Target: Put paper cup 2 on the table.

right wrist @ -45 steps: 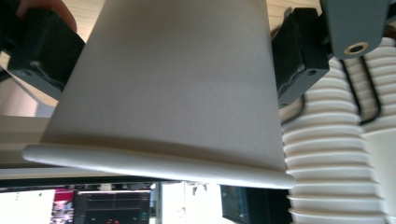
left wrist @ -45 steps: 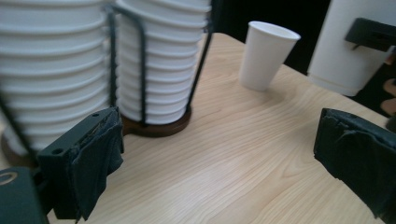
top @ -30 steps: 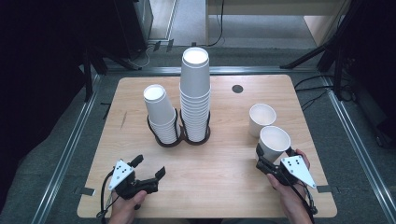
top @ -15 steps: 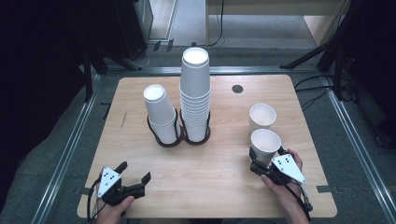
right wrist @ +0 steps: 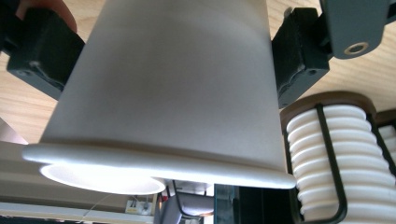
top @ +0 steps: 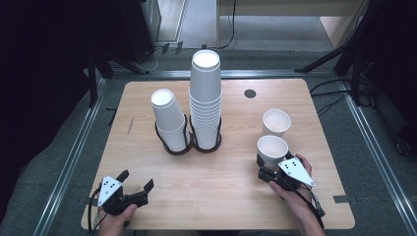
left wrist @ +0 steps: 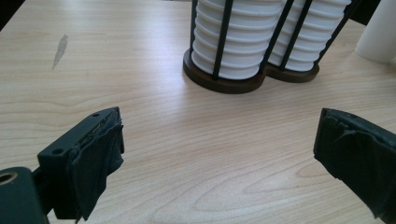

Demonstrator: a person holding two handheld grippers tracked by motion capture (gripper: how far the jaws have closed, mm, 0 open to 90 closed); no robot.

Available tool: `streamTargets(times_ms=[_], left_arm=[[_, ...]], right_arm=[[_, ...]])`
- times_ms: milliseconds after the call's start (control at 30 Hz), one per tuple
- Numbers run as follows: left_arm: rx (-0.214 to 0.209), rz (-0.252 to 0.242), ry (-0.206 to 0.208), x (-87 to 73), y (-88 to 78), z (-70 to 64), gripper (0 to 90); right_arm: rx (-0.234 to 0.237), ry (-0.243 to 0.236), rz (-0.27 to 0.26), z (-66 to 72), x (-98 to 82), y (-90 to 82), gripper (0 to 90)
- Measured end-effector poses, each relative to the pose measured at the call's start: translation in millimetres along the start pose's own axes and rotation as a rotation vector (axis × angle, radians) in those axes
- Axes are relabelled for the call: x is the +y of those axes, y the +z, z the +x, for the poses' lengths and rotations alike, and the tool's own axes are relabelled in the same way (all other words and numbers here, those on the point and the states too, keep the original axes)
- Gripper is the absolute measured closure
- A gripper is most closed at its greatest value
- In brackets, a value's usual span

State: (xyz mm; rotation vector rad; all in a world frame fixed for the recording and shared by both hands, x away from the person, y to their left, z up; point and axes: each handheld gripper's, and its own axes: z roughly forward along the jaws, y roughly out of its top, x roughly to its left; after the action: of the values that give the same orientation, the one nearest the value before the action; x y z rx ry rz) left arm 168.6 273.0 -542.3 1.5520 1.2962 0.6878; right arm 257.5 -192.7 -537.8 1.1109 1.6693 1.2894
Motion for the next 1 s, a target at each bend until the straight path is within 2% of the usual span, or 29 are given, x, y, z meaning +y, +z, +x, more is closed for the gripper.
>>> streamTargets(times_ms=[300, 400, 433, 500, 600, 900, 1000], left_arm=[[0.01, -0.002, -0.016, -1.3, 0.3, 3.1, 1.8], [0.009, 0.0, -0.017, -2.3, 0.0, 3.1, 1.8], [0.011, 0.0, -0.018, -2.4, -0.3, 2.9, 1.8], [0.011, -0.003, -0.02, -2.5, -0.8, 2.6, 1.8], [0.015, -0.001, -0.02, -3.3, -1.1, 2.4, 1.8], [0.016, 0.006, -0.023, -5.4, 0.1, 2.5, 1.8], [0.016, 0.007, -0.023, -5.4, -0.1, 3.3, 1.8]], right_arm=[[0.008, -0.039, 0.017, 5.8, -4.5, 4.0, 14.1], [0.007, -0.034, 0.017, 5.5, -4.8, 3.2, 13.8], [-0.018, -0.026, 0.018, 5.3, -5.0, 2.7, 13.8], [-0.03, 0.0, 0.027, 4.2, -4.4, 1.1, 13.6], [-0.003, 0.029, 0.031, 3.2, -4.8, -0.5, 13.5], [0.002, 0.022, 0.052, 4.6, -5.4, -3.3, 13.0], [0.001, 0.025, 0.091, 5.0, -8.4, -2.2, 12.2]])
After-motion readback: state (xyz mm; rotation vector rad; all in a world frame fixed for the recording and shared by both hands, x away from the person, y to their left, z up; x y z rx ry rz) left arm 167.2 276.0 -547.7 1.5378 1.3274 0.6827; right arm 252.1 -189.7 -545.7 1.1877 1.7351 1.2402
